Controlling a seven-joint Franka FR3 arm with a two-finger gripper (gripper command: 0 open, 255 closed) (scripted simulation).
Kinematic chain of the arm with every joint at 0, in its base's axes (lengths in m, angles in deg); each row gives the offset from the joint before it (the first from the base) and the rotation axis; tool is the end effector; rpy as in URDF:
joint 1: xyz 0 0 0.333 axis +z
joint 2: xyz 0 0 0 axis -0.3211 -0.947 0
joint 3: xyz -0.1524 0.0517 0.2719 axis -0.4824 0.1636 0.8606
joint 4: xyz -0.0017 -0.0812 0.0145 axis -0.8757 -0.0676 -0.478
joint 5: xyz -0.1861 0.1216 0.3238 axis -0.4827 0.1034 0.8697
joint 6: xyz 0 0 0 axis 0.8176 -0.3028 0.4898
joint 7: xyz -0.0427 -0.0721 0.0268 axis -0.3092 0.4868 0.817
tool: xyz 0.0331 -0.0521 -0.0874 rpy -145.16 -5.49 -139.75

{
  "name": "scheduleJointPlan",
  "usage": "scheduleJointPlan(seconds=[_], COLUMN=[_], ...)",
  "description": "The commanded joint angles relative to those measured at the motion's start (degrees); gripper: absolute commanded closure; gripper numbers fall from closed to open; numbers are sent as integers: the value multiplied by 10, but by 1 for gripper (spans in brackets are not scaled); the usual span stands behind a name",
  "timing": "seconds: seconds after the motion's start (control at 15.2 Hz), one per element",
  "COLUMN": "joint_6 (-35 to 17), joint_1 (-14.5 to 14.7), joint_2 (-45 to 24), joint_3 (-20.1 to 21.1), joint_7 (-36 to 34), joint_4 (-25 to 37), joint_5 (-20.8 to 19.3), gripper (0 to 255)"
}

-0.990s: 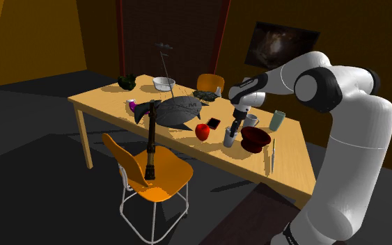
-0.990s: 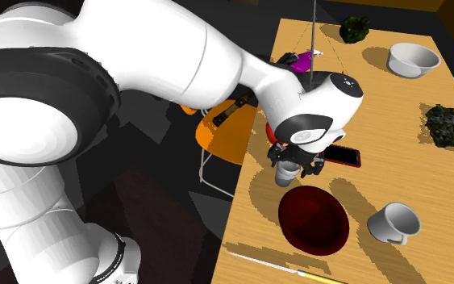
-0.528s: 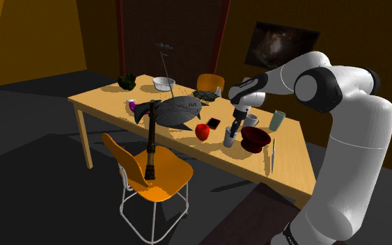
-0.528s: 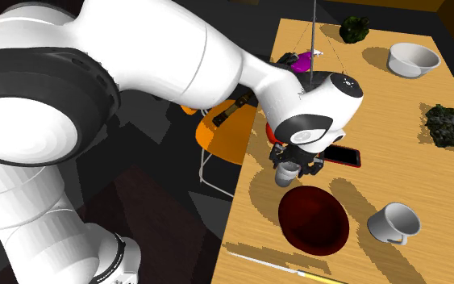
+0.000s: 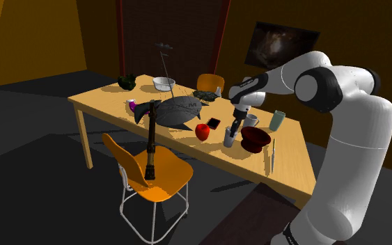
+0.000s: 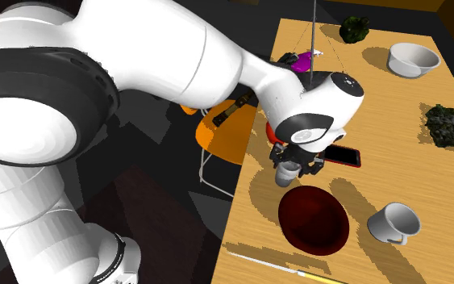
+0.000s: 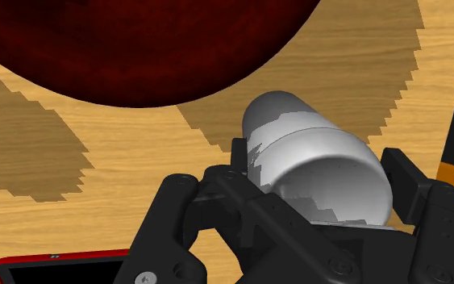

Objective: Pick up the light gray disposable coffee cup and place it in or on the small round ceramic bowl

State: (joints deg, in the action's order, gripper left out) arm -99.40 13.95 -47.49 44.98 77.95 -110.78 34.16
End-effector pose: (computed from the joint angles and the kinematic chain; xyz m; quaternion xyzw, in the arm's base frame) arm 0.5203 -0.2763 0.3187 -0.9847 -0.1660 0.0161 0.0506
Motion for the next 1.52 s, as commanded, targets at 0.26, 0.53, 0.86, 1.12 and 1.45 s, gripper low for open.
scheduleJointPlan(seconds=[0.26, 0.53, 0.86, 1.12, 1.45], joint_6=[35, 61, 95, 123, 158], joint_1=[4, 6, 8, 10, 10], joint_2=[25, 40, 57, 69, 81], joint_3=[-5, -8, -11, -12, -13], joint_7=[-12, -19, -28, -34, -40], joint_4=[13, 26, 45, 63, 88], joint_5=[-15, -25, -36, -43, -50], gripper=[255, 255, 255, 255, 255])
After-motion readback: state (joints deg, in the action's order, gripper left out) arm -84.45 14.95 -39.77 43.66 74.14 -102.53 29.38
